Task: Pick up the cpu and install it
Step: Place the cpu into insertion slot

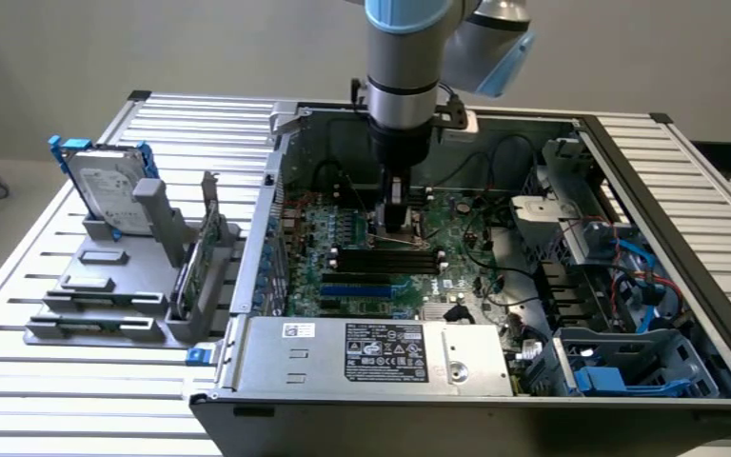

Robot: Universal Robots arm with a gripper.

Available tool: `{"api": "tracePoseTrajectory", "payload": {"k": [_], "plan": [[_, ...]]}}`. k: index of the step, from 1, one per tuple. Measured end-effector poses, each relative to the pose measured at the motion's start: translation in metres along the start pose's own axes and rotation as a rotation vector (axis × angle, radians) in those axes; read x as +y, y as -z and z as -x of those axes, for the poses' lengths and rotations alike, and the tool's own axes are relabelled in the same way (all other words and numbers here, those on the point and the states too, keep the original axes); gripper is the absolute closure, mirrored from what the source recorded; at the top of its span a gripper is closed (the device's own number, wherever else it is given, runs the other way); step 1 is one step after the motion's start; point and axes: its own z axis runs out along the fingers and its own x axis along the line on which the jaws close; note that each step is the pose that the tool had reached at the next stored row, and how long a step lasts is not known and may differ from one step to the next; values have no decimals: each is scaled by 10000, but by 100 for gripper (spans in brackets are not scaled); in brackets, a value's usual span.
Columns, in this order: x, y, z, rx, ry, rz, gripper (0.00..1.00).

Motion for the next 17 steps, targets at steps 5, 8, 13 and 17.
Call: {"api": "tracePoseTrajectory", "payload": {"k": [5,8,13,17], "plan": [[-1,-15,1,3,6,65,45],[-2,-24,1,1,8,83,45],[-3,-50,3,-46,84,174,45],[-4,-59,4,-98,157,204,45]]}}
